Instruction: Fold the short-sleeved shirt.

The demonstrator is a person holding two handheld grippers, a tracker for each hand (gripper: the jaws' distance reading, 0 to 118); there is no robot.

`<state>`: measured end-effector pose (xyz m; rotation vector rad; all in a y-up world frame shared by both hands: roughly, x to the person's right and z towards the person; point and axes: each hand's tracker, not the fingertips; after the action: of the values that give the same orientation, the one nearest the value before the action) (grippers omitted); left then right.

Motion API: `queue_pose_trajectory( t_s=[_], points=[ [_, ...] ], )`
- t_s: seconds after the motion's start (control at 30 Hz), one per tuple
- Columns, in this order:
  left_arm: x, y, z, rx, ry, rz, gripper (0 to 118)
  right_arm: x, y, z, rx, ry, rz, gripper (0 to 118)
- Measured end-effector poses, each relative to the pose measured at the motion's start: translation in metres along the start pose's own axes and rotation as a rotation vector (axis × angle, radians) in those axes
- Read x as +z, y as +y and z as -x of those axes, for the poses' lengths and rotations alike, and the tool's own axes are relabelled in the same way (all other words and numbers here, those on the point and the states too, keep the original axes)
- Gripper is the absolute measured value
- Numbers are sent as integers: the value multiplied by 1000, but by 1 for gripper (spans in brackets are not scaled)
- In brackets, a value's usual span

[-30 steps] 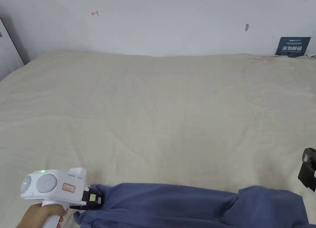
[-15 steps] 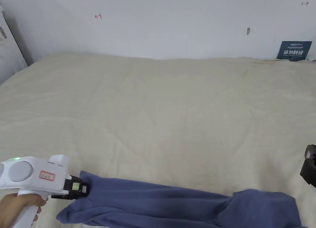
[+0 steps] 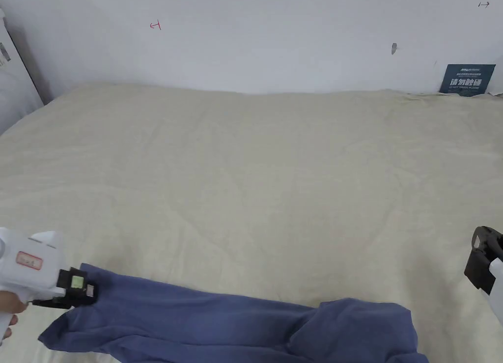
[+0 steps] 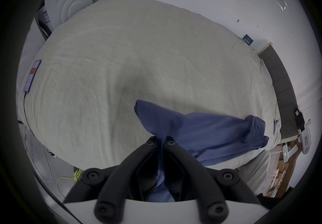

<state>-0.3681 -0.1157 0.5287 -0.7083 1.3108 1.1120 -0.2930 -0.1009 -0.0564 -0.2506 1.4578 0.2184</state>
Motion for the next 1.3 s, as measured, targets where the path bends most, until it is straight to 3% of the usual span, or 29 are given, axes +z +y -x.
queue_pose_trajectory(
  t_s=[0.47,0.83,1.03,1.1,1.17,1.3],
  points=[
    [-89,-9,-176,-279,-194,150,1,9,-4,-20,-10,-23,3,0],
    [-149,-30,-223,-330,-176,217,3,15,-8,-30,-8,-44,15,0],
    [-144,-33,-222,-280,-251,209,40,15,-8,-31,-5,-47,21,0],
    [-137,-34,-222,-265,-279,181,87,15,-8,-31,-8,-47,22,0],
    [-125,-35,-222,-264,-295,143,114,15,-8,-30,-10,-45,23,0],
    [-98,-34,-210,-244,-295,29,117,14,-7,-27,-5,-36,22,0]
  ],
)
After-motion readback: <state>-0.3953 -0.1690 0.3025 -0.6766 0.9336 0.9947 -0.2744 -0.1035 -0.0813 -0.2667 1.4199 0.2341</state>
